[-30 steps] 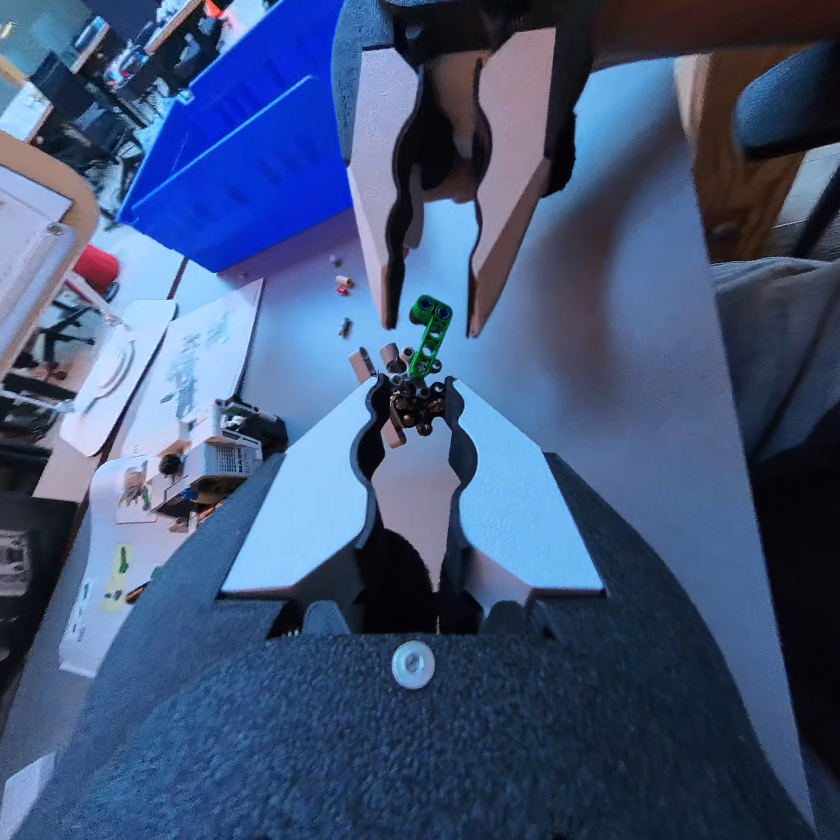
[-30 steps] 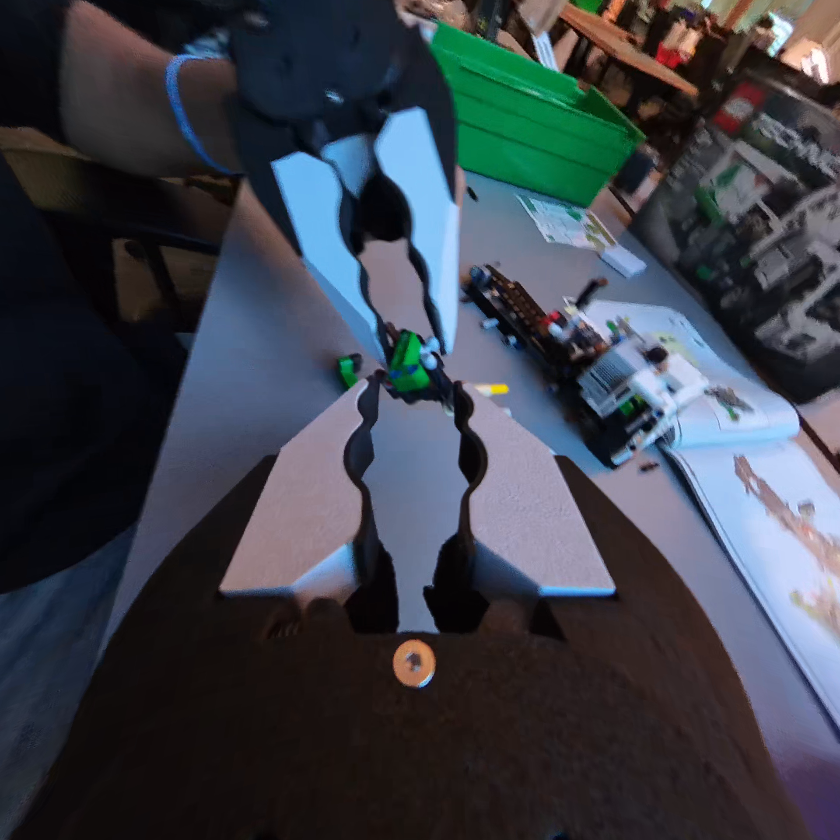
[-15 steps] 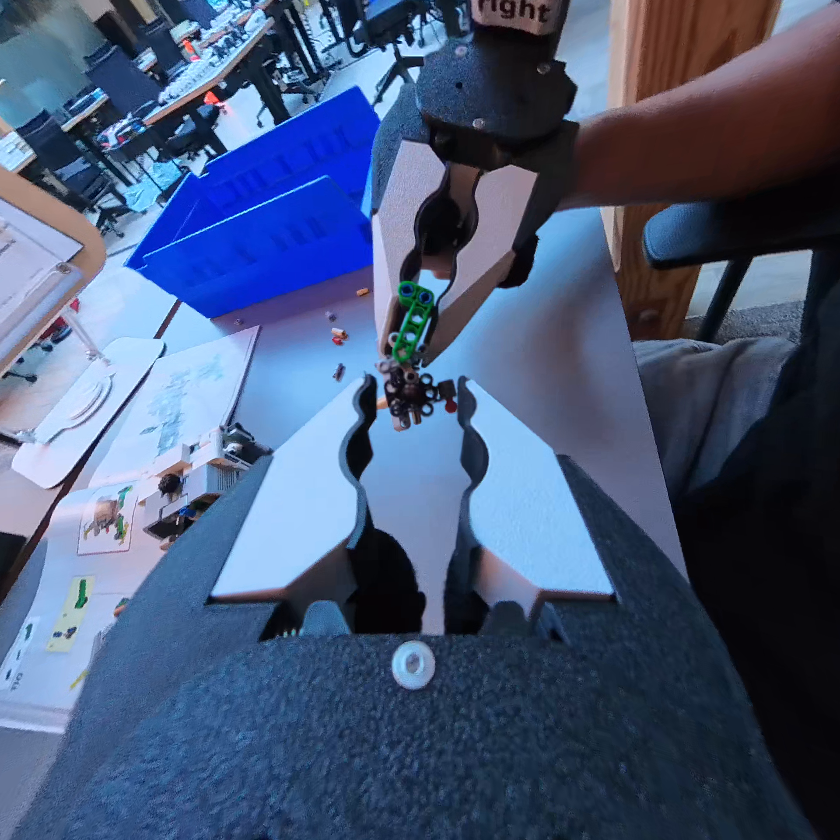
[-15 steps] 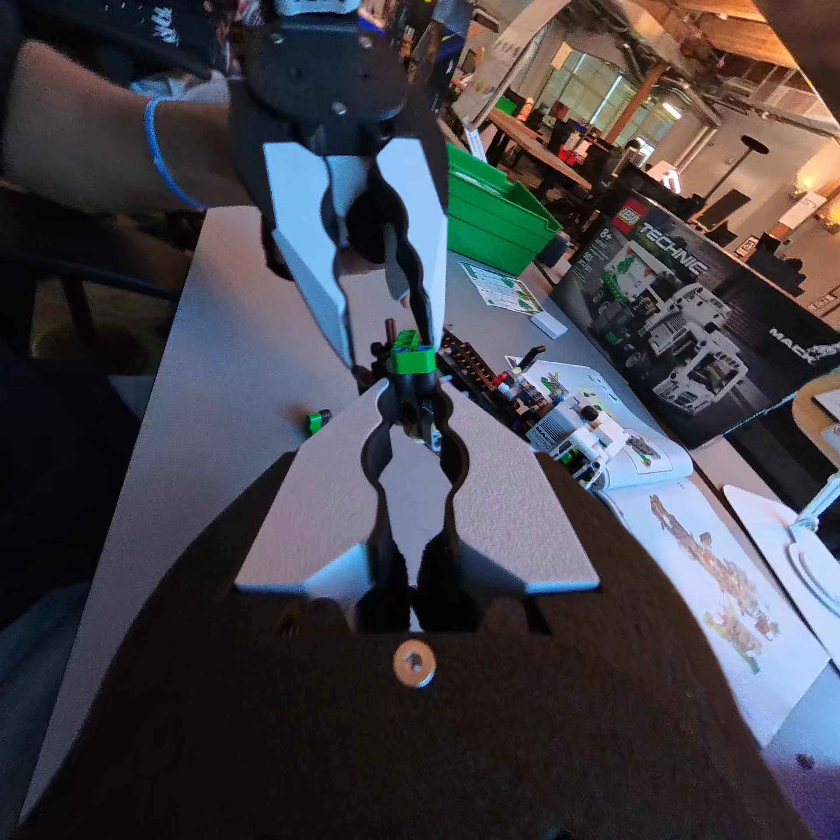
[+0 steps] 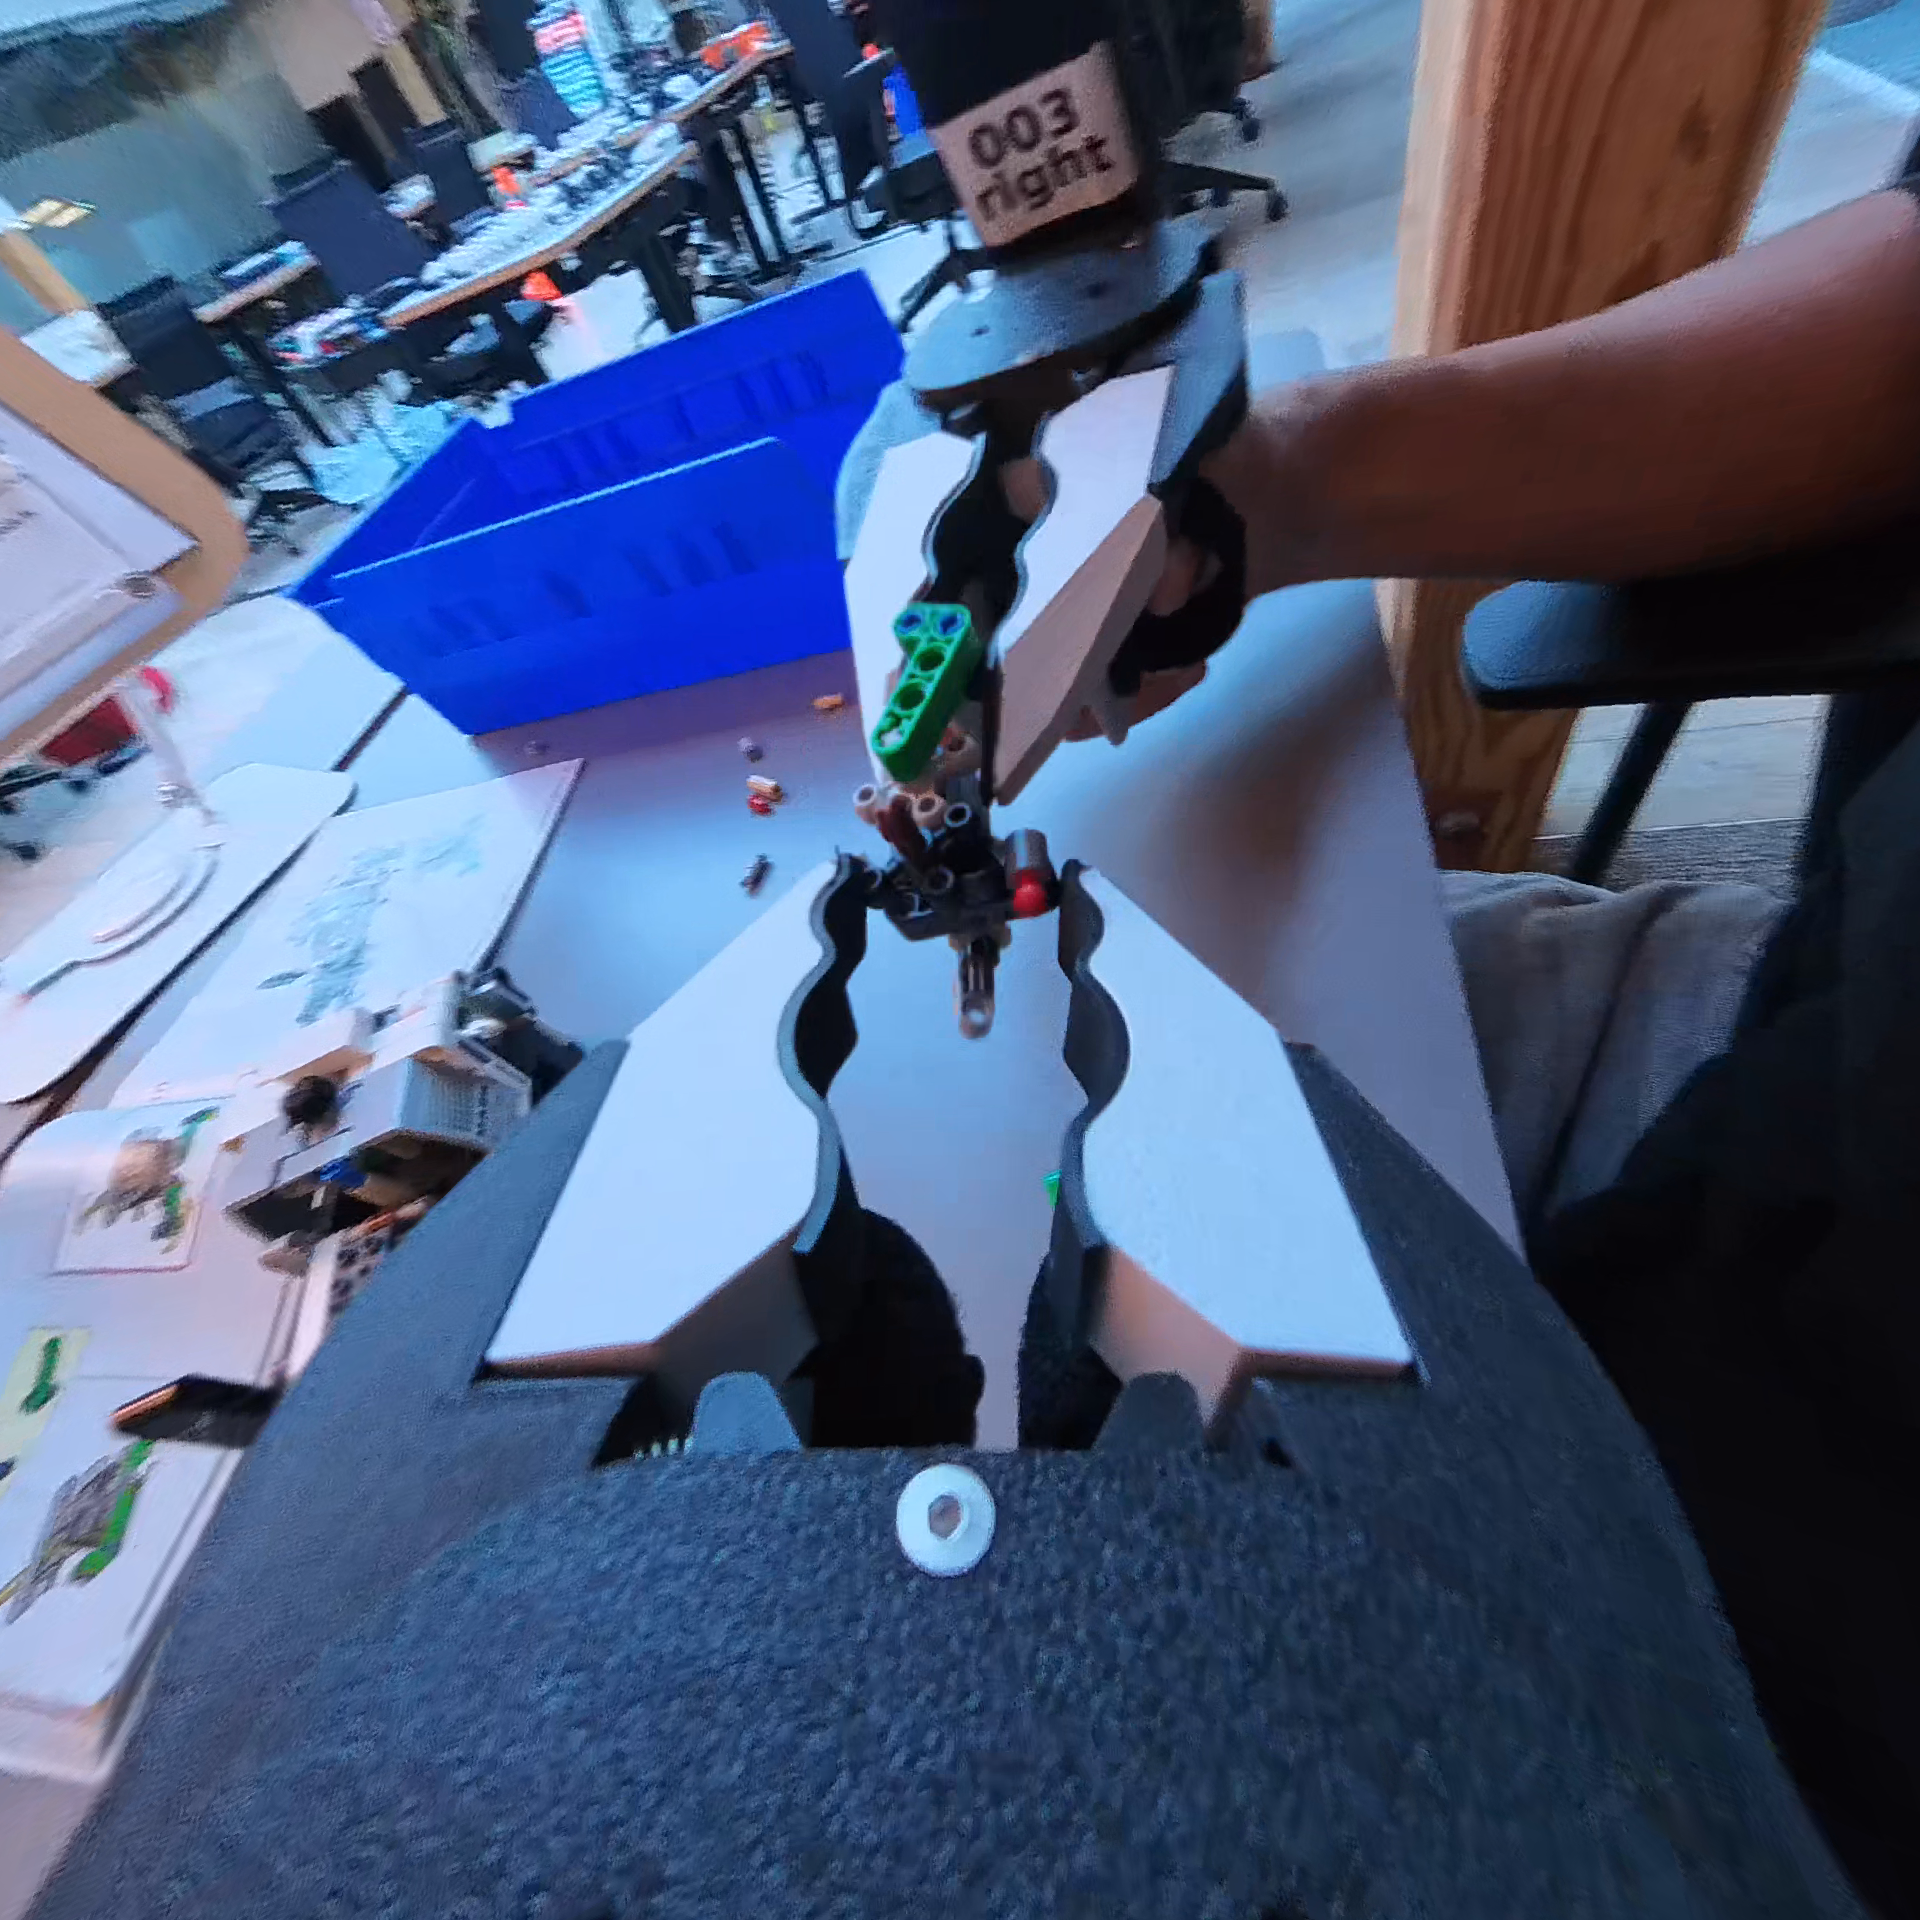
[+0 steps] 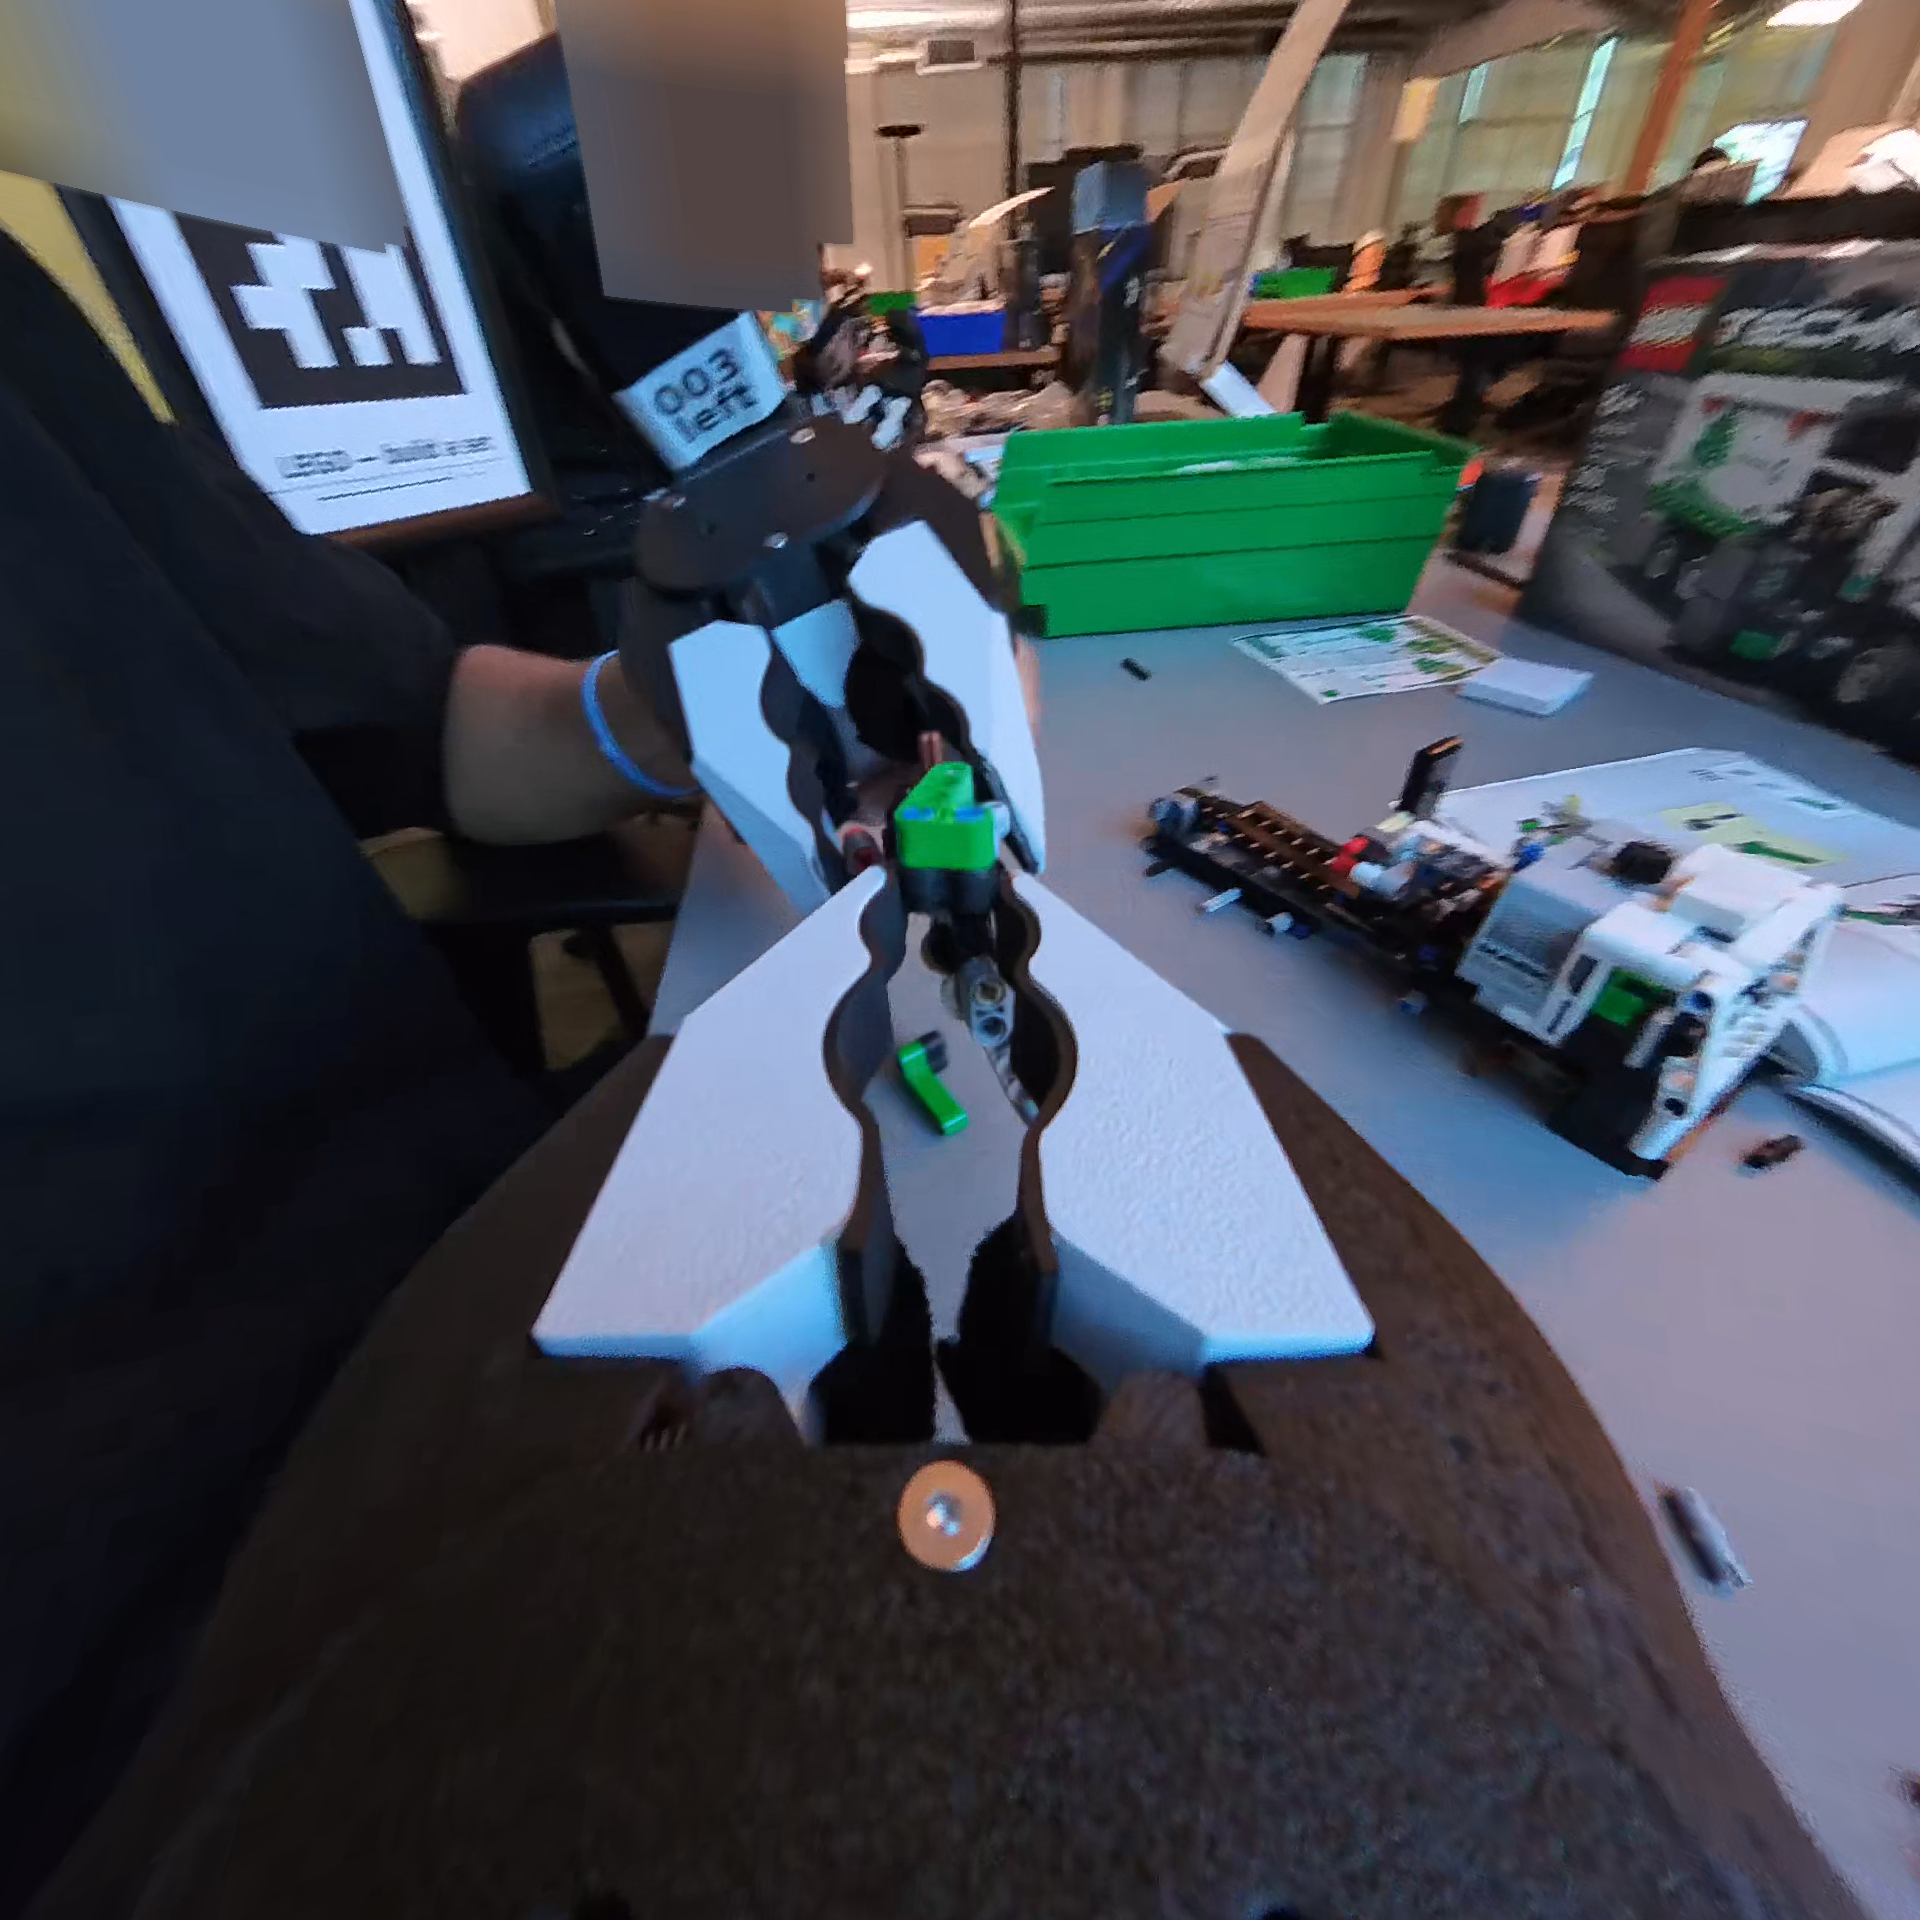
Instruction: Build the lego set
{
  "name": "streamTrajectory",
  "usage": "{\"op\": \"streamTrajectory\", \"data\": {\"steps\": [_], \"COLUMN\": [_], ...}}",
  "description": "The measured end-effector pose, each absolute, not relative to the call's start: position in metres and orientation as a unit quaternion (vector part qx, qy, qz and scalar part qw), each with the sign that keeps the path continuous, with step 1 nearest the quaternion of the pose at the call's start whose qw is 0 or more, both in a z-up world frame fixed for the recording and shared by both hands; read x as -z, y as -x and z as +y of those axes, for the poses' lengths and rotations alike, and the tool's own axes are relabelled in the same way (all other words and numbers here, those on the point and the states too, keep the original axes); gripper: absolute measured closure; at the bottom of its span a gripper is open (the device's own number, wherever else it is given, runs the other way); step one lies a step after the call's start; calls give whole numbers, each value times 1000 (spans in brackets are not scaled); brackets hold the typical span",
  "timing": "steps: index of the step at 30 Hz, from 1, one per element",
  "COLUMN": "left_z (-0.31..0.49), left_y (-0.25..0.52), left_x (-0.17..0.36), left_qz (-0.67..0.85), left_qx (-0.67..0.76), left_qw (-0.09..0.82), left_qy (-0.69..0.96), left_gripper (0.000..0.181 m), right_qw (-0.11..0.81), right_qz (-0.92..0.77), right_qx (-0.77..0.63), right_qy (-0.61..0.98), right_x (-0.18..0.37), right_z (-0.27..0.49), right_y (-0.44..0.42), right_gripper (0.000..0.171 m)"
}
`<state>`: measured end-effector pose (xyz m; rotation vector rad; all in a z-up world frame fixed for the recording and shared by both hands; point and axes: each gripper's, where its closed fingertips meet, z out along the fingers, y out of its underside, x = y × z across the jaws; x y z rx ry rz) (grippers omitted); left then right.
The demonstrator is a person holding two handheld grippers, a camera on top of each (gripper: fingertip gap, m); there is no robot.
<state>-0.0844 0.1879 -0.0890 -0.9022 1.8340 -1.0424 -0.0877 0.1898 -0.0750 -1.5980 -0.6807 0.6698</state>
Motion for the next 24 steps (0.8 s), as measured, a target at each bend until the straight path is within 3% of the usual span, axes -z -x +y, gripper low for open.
{"op": "streamTrajectory", "data": {"steps": [5,15,20,24], "left_z": [180,180,205,202], "left_y": [91,95,83,80], "left_x": [81,51,45,50], "left_qz": [734,645,552,560], "left_qx": [474,643,701,692], "left_qw": [347,215,184,197], "left_qy": [341,352,413,411], "left_gripper": [148,149,150,150], "right_qw": [551,577,585,594], "right_qz": [-316,-263,-187,-183], "right_qx": [-336,-443,-349,-337], "right_qy": [695,634,708,707], "right_x": [73,35,59,59], "right_z": [184,175,199,203], "right_y": [92,89,71,75], "right_gripper": [149,144,131,138]}}
